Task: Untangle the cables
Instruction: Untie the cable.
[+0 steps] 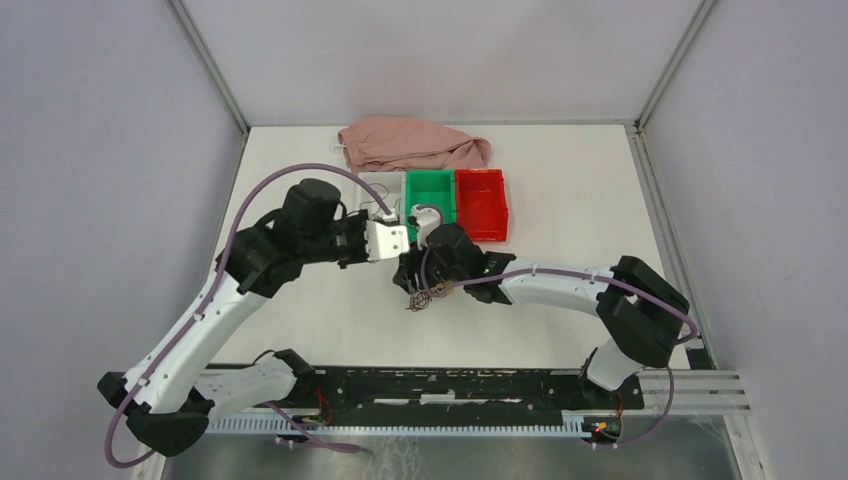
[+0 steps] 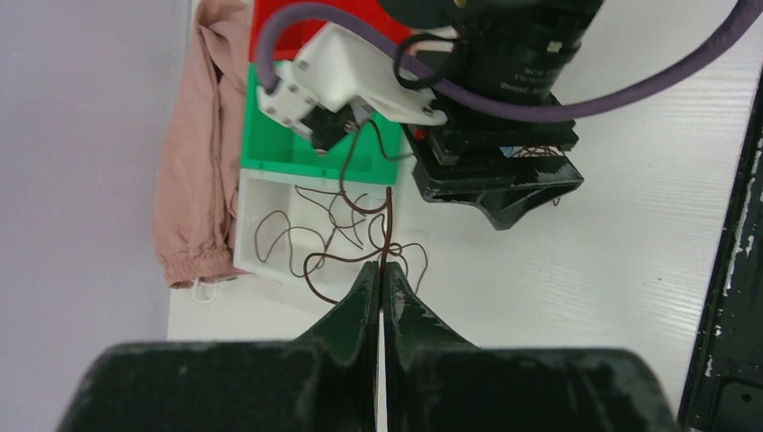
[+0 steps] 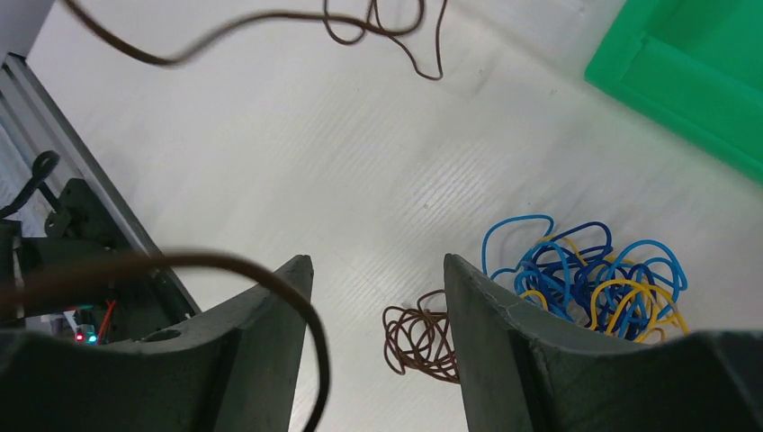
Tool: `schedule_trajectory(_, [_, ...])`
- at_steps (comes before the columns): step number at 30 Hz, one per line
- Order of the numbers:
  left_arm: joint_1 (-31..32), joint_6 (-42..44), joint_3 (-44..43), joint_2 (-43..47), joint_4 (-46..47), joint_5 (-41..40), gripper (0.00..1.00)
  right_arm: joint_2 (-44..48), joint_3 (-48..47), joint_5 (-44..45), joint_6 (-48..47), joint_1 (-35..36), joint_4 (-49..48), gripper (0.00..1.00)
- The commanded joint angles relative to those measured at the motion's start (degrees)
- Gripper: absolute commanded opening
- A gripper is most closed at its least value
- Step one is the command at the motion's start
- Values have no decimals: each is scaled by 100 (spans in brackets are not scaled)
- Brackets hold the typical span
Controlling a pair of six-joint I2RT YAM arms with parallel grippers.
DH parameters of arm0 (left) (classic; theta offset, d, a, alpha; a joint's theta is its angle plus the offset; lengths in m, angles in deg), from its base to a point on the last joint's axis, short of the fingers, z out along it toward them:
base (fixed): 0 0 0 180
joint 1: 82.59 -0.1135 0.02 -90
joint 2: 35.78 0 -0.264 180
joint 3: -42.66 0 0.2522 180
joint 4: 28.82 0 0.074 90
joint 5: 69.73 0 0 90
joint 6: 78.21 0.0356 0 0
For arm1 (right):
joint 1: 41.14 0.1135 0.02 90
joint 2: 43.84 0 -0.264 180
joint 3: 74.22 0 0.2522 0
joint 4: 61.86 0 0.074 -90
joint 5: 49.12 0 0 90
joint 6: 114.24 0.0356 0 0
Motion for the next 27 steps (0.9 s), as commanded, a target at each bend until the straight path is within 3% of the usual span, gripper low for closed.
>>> schedule_trajectory(1, [33, -135, -602, 69, 228, -176, 3, -163, -132, 200, 112, 63, -380, 62])
schedule_trajectory(7, [35, 444, -1073, -56, 1131, -1005, 3, 241, 376, 438, 165, 65, -552, 64])
schedule_trajectory(15, [35, 915, -2184, -480, 1437, -1287, 3, 824, 595, 655, 179, 68, -364, 65])
schedule_trajectory(27, [30, 1464, -1704, -739, 2632, -1689, 3, 1520, 886, 1497, 335, 57, -115, 63])
